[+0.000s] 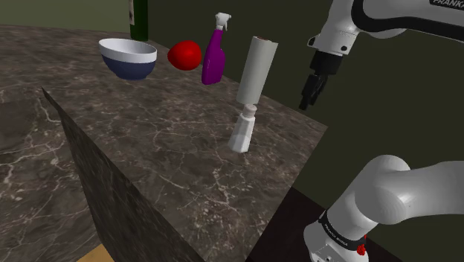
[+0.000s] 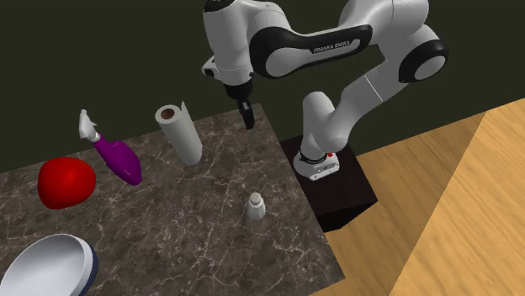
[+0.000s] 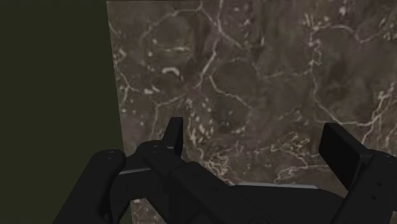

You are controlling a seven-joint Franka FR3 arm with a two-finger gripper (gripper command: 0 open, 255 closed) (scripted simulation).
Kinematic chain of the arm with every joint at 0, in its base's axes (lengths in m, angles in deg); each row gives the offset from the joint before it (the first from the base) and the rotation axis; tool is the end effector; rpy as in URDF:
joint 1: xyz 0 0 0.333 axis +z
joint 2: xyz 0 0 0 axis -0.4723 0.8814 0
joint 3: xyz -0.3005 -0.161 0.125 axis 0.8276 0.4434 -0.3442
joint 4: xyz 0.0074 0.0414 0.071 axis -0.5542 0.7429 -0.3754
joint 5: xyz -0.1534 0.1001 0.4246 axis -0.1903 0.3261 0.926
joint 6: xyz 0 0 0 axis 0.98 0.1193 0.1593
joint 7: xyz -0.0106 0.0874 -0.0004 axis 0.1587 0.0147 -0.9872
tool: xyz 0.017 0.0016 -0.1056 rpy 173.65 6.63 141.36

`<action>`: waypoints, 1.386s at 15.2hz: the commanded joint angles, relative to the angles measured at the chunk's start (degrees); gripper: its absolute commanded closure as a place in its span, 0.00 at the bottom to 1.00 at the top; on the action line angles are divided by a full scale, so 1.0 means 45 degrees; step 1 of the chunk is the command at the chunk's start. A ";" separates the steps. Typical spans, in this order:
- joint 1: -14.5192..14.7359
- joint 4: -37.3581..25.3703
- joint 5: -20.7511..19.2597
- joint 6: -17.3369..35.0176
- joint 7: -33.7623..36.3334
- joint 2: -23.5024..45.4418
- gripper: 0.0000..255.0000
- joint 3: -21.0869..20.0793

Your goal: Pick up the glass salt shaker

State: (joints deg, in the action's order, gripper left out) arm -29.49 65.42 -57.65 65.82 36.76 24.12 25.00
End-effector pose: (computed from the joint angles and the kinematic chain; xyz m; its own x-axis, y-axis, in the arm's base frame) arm 0.3321 -0.0156 0.6120 0.9921 0.1032 -0.0712 0.0996 -0.9936 -0.0528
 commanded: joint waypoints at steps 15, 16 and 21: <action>0.1041 -0.3064 0.2179 -0.0451 0.4316 0.1804 0.00 -0.3999; 0.1069 -0.3382 0.2262 -0.0470 0.4632 0.2035 0.00 -0.4287; 0.1115 -0.5181 0.2461 -0.0576 0.6270 0.3394 0.00 -0.5776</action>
State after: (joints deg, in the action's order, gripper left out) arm -24.52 43.31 -46.72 63.02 63.49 38.27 0.31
